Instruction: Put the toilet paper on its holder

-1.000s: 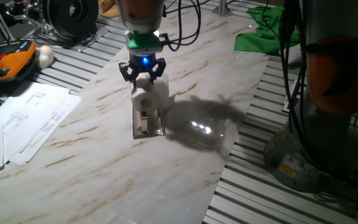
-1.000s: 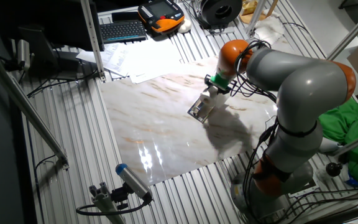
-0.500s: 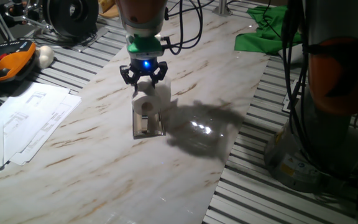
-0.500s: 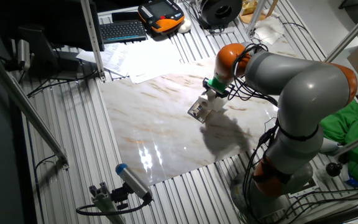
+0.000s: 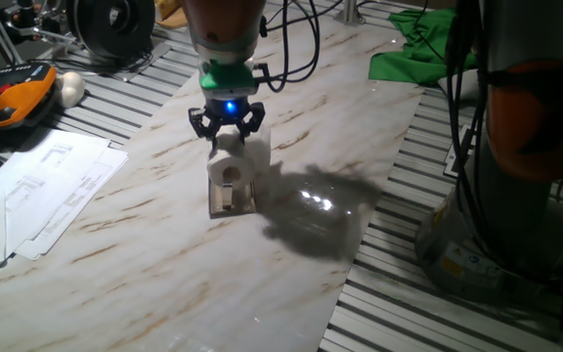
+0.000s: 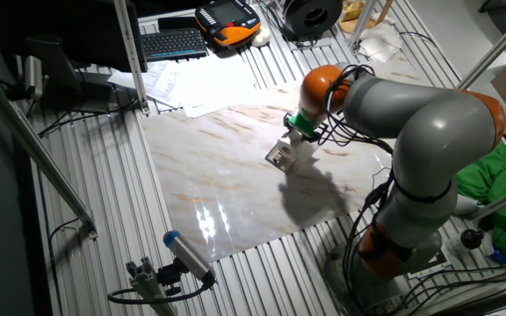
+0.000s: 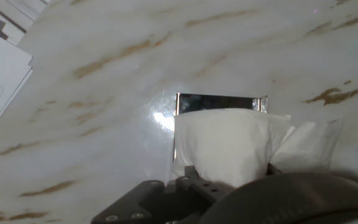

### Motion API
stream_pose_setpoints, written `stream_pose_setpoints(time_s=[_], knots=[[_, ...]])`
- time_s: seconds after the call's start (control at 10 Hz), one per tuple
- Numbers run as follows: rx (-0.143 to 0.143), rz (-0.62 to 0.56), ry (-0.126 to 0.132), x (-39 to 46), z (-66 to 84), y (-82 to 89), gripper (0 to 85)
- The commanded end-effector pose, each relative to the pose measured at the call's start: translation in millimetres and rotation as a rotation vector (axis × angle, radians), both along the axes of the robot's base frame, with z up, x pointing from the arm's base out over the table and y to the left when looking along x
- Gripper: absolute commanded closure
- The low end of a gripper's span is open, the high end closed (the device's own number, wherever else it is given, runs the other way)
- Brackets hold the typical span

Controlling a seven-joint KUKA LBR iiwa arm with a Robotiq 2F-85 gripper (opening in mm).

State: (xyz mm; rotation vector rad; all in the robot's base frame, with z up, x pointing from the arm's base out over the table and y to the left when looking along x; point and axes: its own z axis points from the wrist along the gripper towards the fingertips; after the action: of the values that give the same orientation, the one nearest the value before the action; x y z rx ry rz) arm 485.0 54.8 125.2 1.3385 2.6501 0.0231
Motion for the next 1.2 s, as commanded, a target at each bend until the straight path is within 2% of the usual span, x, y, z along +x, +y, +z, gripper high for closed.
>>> stream_pose_setpoints(time_s=[0.0, 0.3, 0.5, 0.6, 0.7, 0.8, 0.9, 1.1], knots=[[-0.002, -0.004, -0.003, -1.9, -0.8, 2.3, 68.0], [-0.010, -0.010, -0.003, -3.2, -3.6, 3.0, 68.0], [-0.017, -0.013, 0.001, -3.2, -4.1, 3.0, 34.0], [-0.016, -0.019, -0.002, -3.0, -4.0, 3.3, 34.0], [-0.016, -0.023, -0.003, -3.0, -3.5, 3.8, 17.0], [-0.010, -0.037, -0.010, -3.2, -2.6, 4.6, 17.0], [0.001, -0.041, -0.008, -3.0, -1.6, 4.8, 0.0], [0.008, -0.034, -0.009, -1.9, 1.8, 5.2, 0.0]])
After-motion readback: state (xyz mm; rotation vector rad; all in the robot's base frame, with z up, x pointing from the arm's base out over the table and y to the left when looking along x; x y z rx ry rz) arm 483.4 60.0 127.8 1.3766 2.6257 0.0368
